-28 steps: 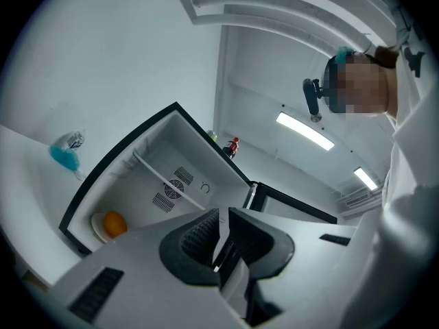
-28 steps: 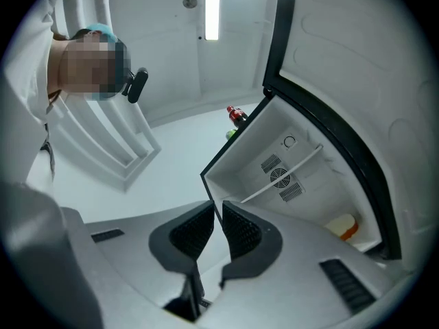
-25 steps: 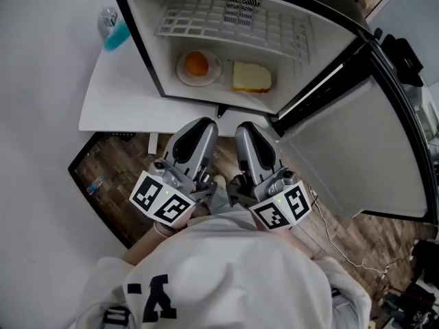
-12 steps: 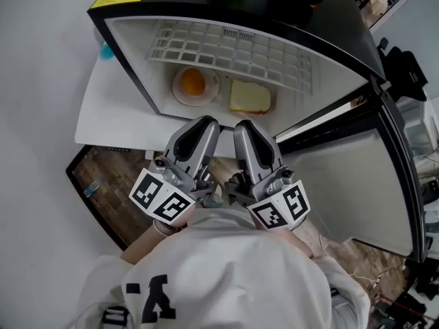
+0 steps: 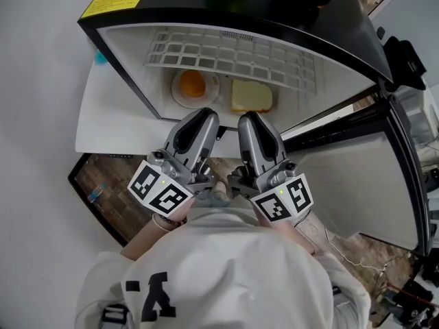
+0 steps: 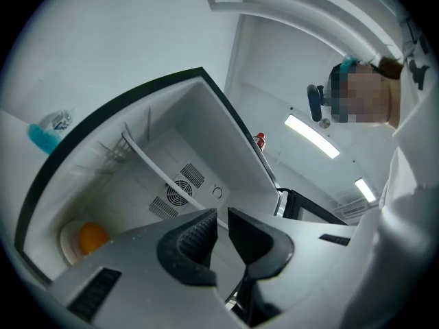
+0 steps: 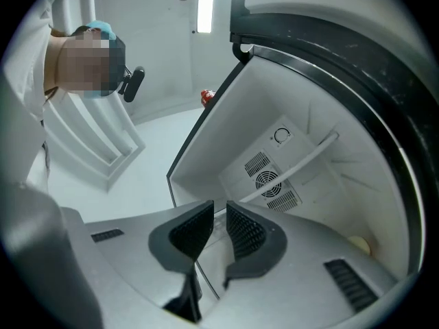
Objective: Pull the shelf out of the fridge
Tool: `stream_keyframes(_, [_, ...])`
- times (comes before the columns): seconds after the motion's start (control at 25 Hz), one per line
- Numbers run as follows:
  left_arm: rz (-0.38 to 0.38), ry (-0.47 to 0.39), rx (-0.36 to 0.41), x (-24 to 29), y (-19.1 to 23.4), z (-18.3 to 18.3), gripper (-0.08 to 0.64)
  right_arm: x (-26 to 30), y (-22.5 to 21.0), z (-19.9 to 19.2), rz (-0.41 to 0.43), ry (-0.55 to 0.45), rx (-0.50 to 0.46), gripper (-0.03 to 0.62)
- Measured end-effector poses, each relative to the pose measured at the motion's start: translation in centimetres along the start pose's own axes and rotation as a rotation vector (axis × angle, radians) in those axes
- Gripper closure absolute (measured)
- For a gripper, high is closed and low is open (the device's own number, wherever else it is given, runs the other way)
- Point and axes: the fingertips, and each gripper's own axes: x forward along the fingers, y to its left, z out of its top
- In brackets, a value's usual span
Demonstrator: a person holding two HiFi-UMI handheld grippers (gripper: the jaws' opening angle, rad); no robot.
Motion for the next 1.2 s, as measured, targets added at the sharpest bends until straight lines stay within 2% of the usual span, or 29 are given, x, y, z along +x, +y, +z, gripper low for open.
stream_keyframes(0.12, [-0.024, -0.006, -0.046, 0.4, 0.4, -0.3, 0.518, 0.3, -0.4, -0.3, -0.009, -0.002, 0.007, 0.530])
stream_keyframes(0.16, [-0.025, -0.014, -0.050, 0.5, 0.5, -0.2, 0.517, 0.5, -0.6, -0.4, -0.013, 0.000, 0.015, 0.503])
stream_keyframes(0.24, [-0.023, -0.020, -0.049, 0.8, 0.9, 0.0, 0.484, 0.9, -1.0, -0.6, -0.018, 0.006, 0.042, 0.440])
stream_keyframes(0.4, [-0.013, -0.003, -0.060, 1.8, 1.9, 0.0, 0.420, 1.7, -2.1, -0.7, -0.041, 0.009, 0.076, 0.414])
stream_keyframes(0.52, [-0.009, 0.010, -0.066, 2.5, 2.5, 0.0, 0.400, 2.6, -2.7, -0.9, -0.048, 0.014, 0.095, 0.394])
stream_keyframes(1.0, [0.002, 0.068, -0.094, 5.1, 5.0, -0.5, 0.383, 5.3, -4.7, -1.1, -0.068, 0.020, 0.112, 0.365])
stream_keyframes(1.2, [-0.007, 0.063, -0.153, 6.1, 5.2, -0.3, 0.374, 6.0, -5.3, -0.8, -0.077, 0.011, 0.115, 0.360])
